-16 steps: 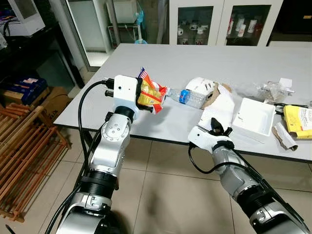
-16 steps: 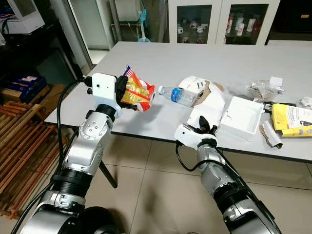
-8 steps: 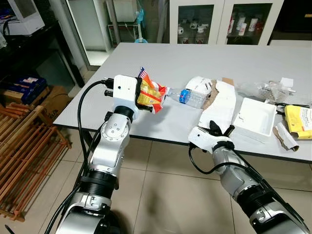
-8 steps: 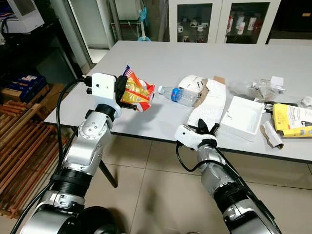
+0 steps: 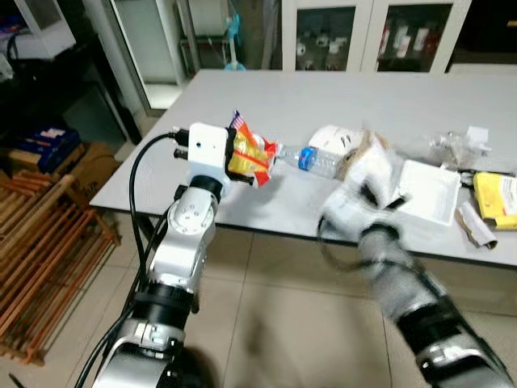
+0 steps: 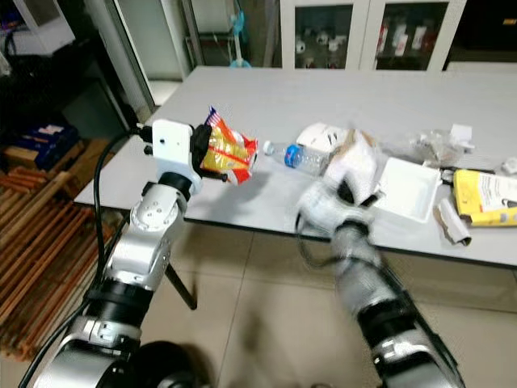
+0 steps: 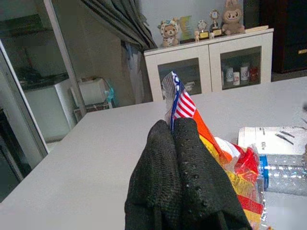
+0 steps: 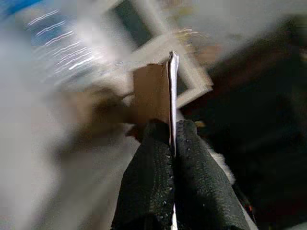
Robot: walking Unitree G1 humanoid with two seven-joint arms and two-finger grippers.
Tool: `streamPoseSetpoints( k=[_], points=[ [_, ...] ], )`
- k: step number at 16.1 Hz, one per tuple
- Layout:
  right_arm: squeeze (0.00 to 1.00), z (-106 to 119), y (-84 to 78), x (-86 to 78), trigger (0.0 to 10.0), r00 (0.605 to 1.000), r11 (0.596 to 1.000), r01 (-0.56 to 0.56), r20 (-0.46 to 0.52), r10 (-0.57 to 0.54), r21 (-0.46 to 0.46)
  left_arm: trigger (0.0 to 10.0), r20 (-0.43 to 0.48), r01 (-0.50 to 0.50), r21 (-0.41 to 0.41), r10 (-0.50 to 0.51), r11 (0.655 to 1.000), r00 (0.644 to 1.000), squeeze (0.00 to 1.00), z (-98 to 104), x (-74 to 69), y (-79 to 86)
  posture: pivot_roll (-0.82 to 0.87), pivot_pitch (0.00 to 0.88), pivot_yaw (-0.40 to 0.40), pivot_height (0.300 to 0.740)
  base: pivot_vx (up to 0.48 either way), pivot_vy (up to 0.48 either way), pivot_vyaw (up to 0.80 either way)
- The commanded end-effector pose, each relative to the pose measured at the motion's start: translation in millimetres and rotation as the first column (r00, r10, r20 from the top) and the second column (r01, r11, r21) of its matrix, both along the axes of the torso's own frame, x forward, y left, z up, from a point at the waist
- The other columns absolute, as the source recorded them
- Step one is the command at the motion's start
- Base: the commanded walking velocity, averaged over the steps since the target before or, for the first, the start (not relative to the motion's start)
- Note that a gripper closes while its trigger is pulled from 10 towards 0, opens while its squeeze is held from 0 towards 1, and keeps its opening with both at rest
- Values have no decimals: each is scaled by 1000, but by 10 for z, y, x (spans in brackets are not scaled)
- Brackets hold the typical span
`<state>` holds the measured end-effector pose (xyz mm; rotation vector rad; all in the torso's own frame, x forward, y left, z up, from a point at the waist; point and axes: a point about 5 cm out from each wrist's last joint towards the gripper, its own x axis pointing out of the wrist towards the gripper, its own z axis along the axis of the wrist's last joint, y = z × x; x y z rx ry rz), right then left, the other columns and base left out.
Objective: Picking trash to rubbish bin
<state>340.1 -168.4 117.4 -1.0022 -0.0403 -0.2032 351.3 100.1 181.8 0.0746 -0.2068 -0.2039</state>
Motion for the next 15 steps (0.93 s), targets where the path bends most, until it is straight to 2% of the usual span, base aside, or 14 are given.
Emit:
streamPoseSetpoints(
  k=[1, 2, 5, 7, 8, 9, 10, 11, 12, 13, 14, 15],
  points=[
    [0, 191, 17, 26, 10000, 993, 995, -9, 115, -3, 104, 10000, 14, 8, 5, -8, 1000, 1000, 0, 25, -4, -2, 9, 5, 124, 740, 0, 0, 0],
    [0, 260, -4, 20, 10000, 986, 983, -14, 165, -17, 181, 10000, 13, 10, 1, -10, 1000, 1000, 0, 14, -6, -4, 7, 4, 125, 740, 0, 0, 0],
    [0, 437, -53, -13, 10000, 955, 946, -45, 292, -54, 321, 10000, 11, 21, -7, -21, 1000, 1000, 0, 4, -12, -33, 4, 1, 127, 740, 0, 0, 0],
    [0, 547, -84, -44, 10000, 928, 870, -104, 362, -89, 482, 10000, 12, 25, -12, -25, 1000, 1000, 0, 1, -15, -42, -1, 1, 128, 740, 0, 0, 0],
    [0, 602, -88, -49, 10000, 919, 805, -154, 383, -97, 574, 10000, 12, 27, -16, -27, 1000, 1000, 0, -1, -15, -48, -7, 0, 130, 740, 0, 0, 0],
    [0, 700, -93, -59, 10000, 901, 618, -269, 419, -109, 739, 10000, 12, 33, -24, -33, 999, 999, 0, -8, -18, -67, -11, 0, 127, 740, 0, 0, 0],
    [0, 723, -89, -57, 10000, 898, 579, -291, 427, -109, 761, 10000, 12, 35, -25, -35, 999, 999, 0, -11, -17, -74, -13, 0, 127, 740, 0, 0, 0],
    [0, 762, -80, -53, 10000, 891, 523, -323, 440, -112, 789, 10000, 12, 38, -31, -37, 999, 999, 0, -14, -15, -85, -18, 0, 126, 740, 0, 0, 0],
    [0, 829, -77, -47, 10000, 874, 437, -368, 466, -138, 821, 10000, 21, 47, -49, -46, 998, 999, 0, -1, -20, -111, -20, 0, 120, 740, 0, 0, 0],
    [0, 842, -82, -37, 10000, 870, 369, -386, 467, -160, 846, 10000, 30, 56, -68, -54, 996, 998, 0, 13, -28, -126, -19, 0, 118, 740, 0, 0, 0],
    [0, 845, -86, -33, 10000, 868, 344, -395, 469, -165, 852, 10000, 33, 59, -74, -57, 996, 998, 0, 17, -31, -133, -17, 0, 114, 740, 0, 0, 0],
    [0, 838, -98, -14, 10000, 866, 214, -422, 462, -193, 881, 10000, 46, 67, -88, -63, 994, 997, 0, 30, -44, -146, -17, 0, 111, 740, 0, 0, 0]
  ],
)
